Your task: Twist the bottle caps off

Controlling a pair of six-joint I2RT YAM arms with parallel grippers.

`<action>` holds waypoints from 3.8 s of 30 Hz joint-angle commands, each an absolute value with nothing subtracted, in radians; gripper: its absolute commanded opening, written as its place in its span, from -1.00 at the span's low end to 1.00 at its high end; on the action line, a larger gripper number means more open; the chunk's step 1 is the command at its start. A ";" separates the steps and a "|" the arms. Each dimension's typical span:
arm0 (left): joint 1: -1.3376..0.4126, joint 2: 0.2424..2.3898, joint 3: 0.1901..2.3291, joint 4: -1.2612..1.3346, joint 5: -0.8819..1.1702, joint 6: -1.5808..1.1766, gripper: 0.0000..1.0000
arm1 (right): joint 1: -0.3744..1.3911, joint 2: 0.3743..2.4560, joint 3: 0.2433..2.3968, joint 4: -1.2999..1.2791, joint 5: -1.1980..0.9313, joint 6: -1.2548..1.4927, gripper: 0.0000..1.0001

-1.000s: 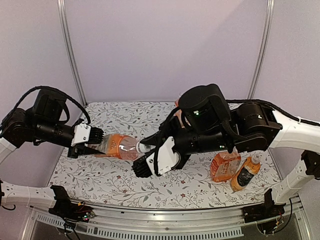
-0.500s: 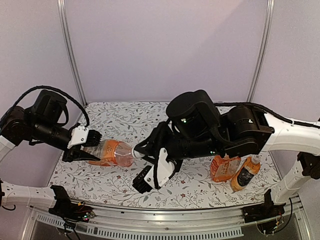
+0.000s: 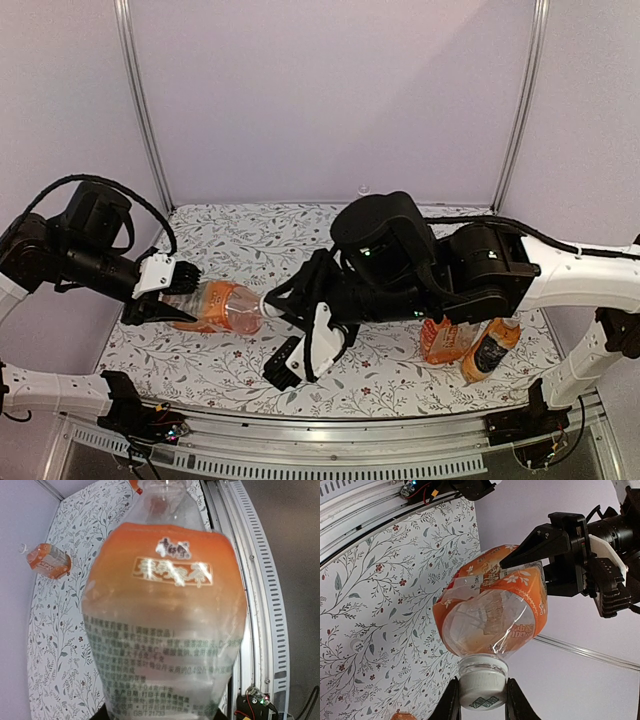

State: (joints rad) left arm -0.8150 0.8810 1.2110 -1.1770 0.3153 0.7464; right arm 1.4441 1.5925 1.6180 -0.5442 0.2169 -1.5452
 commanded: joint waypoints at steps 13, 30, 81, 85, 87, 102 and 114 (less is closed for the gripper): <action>-0.818 0.883 1.250 -1.084 0.374 0.747 -0.65 | 1.439 1.579 1.563 -0.396 0.251 -1.501 -0.55; -0.818 0.877 1.243 -1.086 0.362 0.756 -0.65 | 1.439 1.582 1.572 -0.410 0.267 -1.476 -0.04; -0.820 0.846 1.135 -0.835 0.100 0.756 -0.60 | 1.244 1.728 2.042 -0.893 0.012 0.594 0.24; -0.819 0.845 1.135 -0.833 0.095 0.759 -0.60 | 1.245 1.737 2.048 -0.890 0.012 0.578 0.09; -0.819 0.842 1.136 -0.834 0.094 0.758 -0.60 | 1.245 1.745 2.059 -0.889 0.012 0.570 0.03; -0.820 0.838 1.141 -0.957 0.168 0.813 -0.59 | 1.253 1.701 1.993 -0.869 -0.099 0.144 -1.00; -0.810 0.836 1.160 -1.042 0.253 0.793 -0.59 | 1.389 1.457 1.652 -0.660 0.182 -0.796 -1.00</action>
State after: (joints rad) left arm -0.8162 0.8425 1.1454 -1.0481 0.2398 0.8104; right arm 1.4094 1.5242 1.6772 -0.7746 0.0216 -0.5259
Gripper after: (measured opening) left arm 0.338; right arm 0.218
